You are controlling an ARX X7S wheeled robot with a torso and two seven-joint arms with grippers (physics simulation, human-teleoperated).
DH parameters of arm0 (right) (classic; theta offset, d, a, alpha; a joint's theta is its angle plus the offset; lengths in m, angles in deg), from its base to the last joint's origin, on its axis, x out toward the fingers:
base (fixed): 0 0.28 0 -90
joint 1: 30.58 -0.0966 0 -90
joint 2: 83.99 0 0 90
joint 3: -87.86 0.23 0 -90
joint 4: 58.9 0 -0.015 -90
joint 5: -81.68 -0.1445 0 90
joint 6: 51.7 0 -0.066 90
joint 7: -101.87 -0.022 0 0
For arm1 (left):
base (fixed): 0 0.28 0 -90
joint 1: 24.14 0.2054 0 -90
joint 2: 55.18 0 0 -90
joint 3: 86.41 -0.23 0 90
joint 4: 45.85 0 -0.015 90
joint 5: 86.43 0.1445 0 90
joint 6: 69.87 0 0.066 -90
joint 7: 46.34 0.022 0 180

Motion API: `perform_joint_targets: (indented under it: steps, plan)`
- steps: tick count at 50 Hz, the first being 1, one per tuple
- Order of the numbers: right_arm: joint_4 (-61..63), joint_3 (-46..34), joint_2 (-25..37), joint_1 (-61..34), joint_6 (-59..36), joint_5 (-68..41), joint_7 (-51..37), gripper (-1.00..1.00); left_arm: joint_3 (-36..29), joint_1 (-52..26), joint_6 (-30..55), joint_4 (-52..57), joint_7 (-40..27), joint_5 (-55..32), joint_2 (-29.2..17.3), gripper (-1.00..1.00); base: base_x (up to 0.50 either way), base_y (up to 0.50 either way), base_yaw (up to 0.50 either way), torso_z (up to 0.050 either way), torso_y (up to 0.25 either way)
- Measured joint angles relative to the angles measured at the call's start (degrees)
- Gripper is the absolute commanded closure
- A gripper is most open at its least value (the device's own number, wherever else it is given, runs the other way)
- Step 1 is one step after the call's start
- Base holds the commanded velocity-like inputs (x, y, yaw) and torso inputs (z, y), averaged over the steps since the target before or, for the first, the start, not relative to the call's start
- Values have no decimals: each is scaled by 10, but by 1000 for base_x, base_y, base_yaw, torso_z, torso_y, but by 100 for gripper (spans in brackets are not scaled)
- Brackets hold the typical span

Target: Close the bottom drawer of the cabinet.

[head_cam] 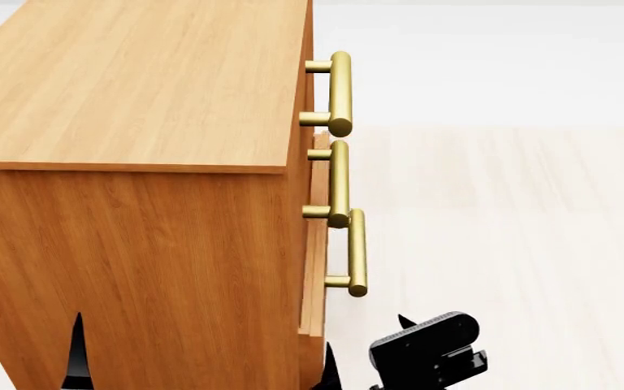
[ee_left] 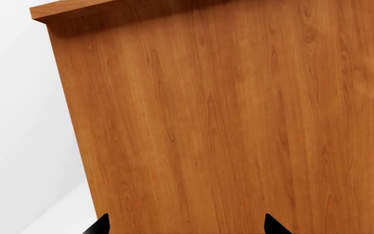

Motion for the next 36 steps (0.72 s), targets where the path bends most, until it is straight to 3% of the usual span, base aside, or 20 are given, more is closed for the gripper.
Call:
perform_joint_targets:
  steps: [25, 36]
  plan:
    - [89, -31, 25, -2, -88, -8, 75, -100, -5, 2, -1, 1, -7, 0, -4, -100, 0, 0, 0, 0, 0]
    - [87, -31, 24, -5, -78, -16, 58, -100, -4, 3, -11, 0, -12, 1, -6, -100, 0, 0, 0, 0, 1]
